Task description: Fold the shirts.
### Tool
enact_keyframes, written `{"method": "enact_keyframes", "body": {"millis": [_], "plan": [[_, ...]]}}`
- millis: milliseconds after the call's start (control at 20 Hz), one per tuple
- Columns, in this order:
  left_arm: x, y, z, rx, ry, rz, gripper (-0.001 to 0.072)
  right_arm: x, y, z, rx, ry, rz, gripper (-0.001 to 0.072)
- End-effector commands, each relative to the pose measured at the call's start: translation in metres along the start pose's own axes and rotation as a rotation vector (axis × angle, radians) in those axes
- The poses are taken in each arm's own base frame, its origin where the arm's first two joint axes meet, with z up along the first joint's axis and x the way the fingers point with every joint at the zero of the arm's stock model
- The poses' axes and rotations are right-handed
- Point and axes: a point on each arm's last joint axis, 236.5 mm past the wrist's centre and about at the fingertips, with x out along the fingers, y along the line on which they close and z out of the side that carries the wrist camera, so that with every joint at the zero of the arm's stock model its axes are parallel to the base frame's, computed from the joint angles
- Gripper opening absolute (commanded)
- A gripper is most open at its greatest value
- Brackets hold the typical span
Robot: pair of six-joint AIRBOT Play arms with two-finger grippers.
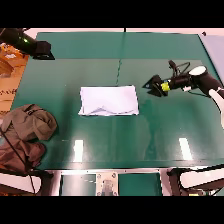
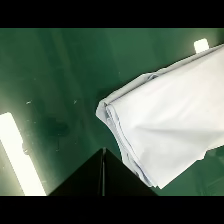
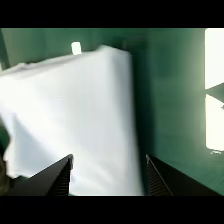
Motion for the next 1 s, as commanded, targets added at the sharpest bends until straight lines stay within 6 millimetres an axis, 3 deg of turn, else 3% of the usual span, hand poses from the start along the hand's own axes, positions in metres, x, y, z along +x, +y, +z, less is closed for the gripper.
{"method": "enact_keyframes", "body": {"millis": [0, 150, 300, 450, 550, 600, 800, 900, 950], "plan": [[0.000, -0.001, 0.000, -0.003, 0.000, -0.003, 0.0026, 0.009, -0.052, -0.006, 0.067, -0.032, -0.061, 0.0525], [0.000, -0.002, -0.002, -0.003, 0.008, -0.005, 0.0026, 0.036, -0.056, -0.014, 0.074, 0.010, -0.055, 0.0525], [0.000, -0.002, -0.002, -0.004, 0.008, -0.005, 0.0026, 0.066, -0.042, -0.031, 0.036, 0.073, -0.011, 0.0525], [0.000, -0.002, -0.002, -0.004, 0.007, -0.005, 0.0026, 0.090, -0.008, -0.040, -0.014, 0.091, 0.080, 0.0525], [0.000, -0.002, -0.002, -0.004, 0.008, -0.005, 0.0026, 0.095, 0.021, -0.038, -0.055, 0.081, 0.141, 0.0523], [0.000, -0.002, -0.002, -0.003, 0.007, -0.005, 0.0026, 0.096, 0.034, -0.035, -0.072, 0.073, 0.160, 0.0487], [0.000, -0.001, -0.002, -0.003, 0.007, -0.005, 0.0026, 0.081, 0.081, -0.007, -0.169, 0.013, 0.220, 0.0043], [0.000, -0.002, -0.002, -0.003, 0.010, -0.006, 0.0026, 0.057, 0.101, 0.009, -0.216, -0.010, 0.259, 0.0013], [0.000, -0.002, -0.003, -0.003, 0.013, -0.006, 0.0026, 0.036, 0.111, 0.017, -0.228, -0.029, 0.280, 0.0012]]}}
